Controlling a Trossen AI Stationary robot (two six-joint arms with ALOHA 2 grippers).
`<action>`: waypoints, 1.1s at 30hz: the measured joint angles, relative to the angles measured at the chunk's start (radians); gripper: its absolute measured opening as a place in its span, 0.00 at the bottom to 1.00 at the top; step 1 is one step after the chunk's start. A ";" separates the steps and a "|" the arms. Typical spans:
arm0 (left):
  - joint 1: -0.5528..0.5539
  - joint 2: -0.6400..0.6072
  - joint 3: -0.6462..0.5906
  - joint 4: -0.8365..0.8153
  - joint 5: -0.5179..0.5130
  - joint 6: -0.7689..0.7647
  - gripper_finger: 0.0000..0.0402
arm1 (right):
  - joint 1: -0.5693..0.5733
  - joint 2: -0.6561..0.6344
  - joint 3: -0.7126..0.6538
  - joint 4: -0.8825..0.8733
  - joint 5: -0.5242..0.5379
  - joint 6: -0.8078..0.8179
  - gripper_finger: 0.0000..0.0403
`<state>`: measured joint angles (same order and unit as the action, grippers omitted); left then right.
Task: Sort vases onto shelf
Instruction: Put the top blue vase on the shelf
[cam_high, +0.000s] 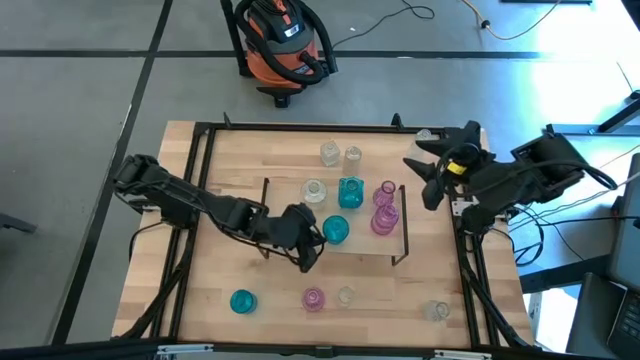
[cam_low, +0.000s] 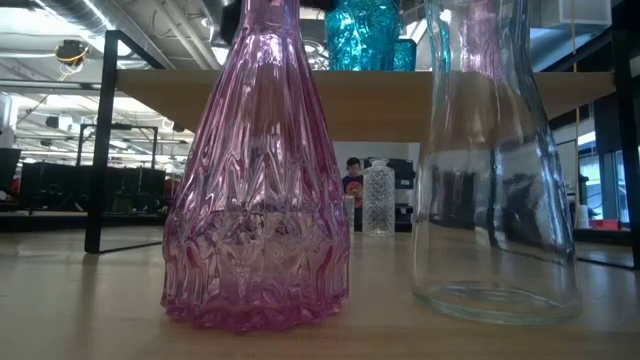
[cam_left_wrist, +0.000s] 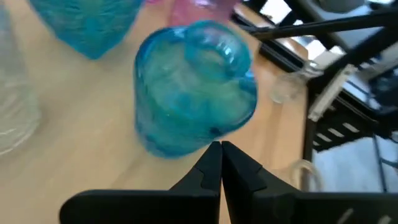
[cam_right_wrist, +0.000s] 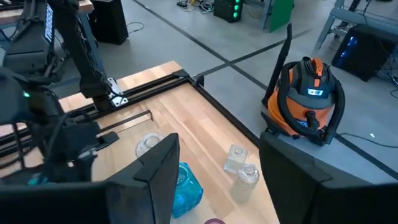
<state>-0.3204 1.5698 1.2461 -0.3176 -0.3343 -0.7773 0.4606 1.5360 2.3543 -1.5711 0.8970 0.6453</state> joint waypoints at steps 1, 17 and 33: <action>0.002 0.004 0.000 -0.007 -0.020 -0.002 0.00 | 0.000 0.000 0.000 0.000 0.000 0.000 0.50; 0.043 0.009 0.000 -0.021 -0.052 0.037 0.00 | -0.003 0.005 0.000 0.000 0.000 0.003 0.50; 0.070 0.013 0.000 0.055 -0.044 0.081 0.00 | -0.003 0.005 0.000 0.000 0.008 0.004 0.50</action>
<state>-0.2504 1.5823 1.2465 -0.2623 -0.3786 -0.6960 0.4580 1.5410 2.3543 -1.5711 0.9051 0.6495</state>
